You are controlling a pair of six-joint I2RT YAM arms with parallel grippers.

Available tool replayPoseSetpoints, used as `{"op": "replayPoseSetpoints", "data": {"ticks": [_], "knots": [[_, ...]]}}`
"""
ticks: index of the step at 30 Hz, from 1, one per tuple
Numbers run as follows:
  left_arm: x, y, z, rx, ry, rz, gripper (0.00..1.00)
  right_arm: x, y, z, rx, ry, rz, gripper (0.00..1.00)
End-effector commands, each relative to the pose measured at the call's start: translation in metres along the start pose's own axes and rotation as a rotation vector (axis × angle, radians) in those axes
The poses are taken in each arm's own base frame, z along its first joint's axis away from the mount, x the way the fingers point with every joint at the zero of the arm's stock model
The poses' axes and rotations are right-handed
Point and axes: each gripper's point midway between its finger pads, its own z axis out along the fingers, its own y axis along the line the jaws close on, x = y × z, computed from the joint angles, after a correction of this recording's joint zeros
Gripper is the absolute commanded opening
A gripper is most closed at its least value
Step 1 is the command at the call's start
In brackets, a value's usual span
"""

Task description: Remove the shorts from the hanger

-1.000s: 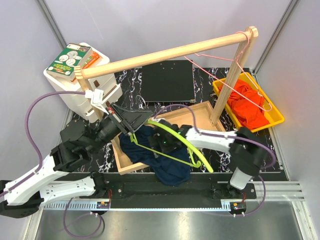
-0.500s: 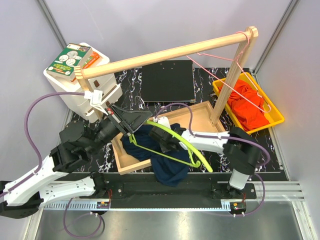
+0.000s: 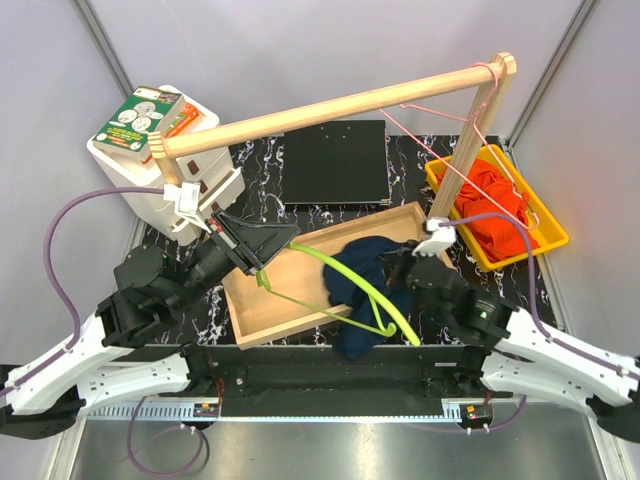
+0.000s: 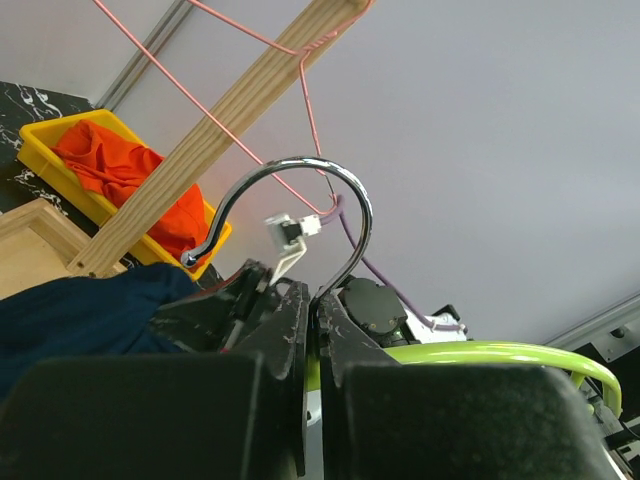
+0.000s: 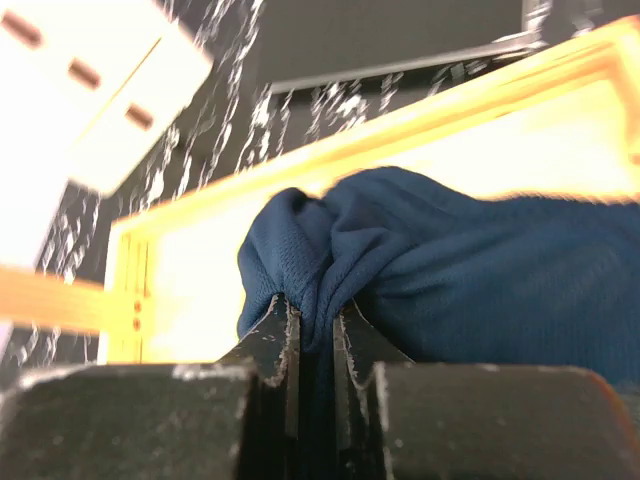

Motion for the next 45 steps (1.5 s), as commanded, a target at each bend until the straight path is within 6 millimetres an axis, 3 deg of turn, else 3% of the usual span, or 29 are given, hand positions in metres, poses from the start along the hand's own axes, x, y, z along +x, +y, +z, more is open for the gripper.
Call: {"op": "replayPoseSetpoints", "data": {"ticks": [1,4,8,13,18,21,22,23,25,28,31,35,38,40,41,43,45], "knots": [[-0.017,-0.016,-0.001,0.059,-0.067,-0.03,0.0,-0.02,-0.039,0.009,0.107,-0.109,0.16,0.0],[-0.016,-0.016,0.0,0.059,-0.062,-0.029,0.0,-0.005,-0.059,0.018,0.118,-0.047,0.239,0.0],[-0.017,-0.015,-0.001,0.051,-0.064,-0.028,0.0,-0.015,-0.07,0.017,0.088,-0.109,0.333,0.0],[-0.018,-0.015,-0.002,0.049,-0.064,-0.025,0.0,-0.008,-0.087,0.012,0.108,-0.151,0.404,0.0],[-0.018,-0.014,-0.003,0.046,-0.061,-0.026,0.0,-0.017,-0.121,-0.002,0.183,-0.245,0.524,0.0],[-0.018,-0.016,-0.004,0.05,-0.058,-0.029,0.0,-0.022,-0.129,0.0,0.204,-0.229,0.547,0.0],[-0.018,-0.016,-0.005,0.05,-0.058,-0.027,0.0,-0.031,-0.143,0.001,0.246,-0.257,0.566,0.0],[-0.02,-0.017,-0.005,0.052,-0.06,-0.028,0.0,-0.029,-0.145,0.005,0.247,-0.229,0.575,0.0],[-0.021,-0.017,-0.008,0.052,-0.065,-0.027,0.0,-0.045,-0.163,0.003,0.289,-0.278,0.598,0.0],[-0.023,-0.018,-0.011,0.05,-0.067,-0.027,0.0,-0.067,-0.171,0.001,0.279,-0.313,0.605,0.0],[-0.022,-0.016,-0.012,0.045,-0.064,-0.024,0.0,-0.087,-0.198,0.0,0.299,-0.352,0.67,0.0],[-0.022,-0.017,-0.011,0.047,-0.062,-0.029,0.0,-0.113,-0.235,-0.021,0.281,-0.427,0.749,0.0],[-0.021,-0.02,-0.01,0.05,-0.043,-0.005,0.0,-0.13,-0.243,-0.034,0.244,-0.45,0.764,0.0],[-0.019,-0.019,-0.01,0.052,-0.03,0.014,0.0,-0.146,-0.262,-0.046,0.246,-0.503,0.794,0.0],[-0.019,-0.02,-0.01,0.056,-0.032,0.015,0.0,-0.154,-0.255,-0.048,0.193,-0.483,0.798,0.0],[-0.015,-0.02,-0.008,0.061,-0.017,0.03,0.0,-0.173,-0.266,-0.059,0.184,-0.528,0.81,0.0],[-0.012,-0.02,-0.005,0.064,-0.003,0.047,0.0,-0.198,-0.26,-0.068,0.168,-0.563,0.772,0.0]]}}
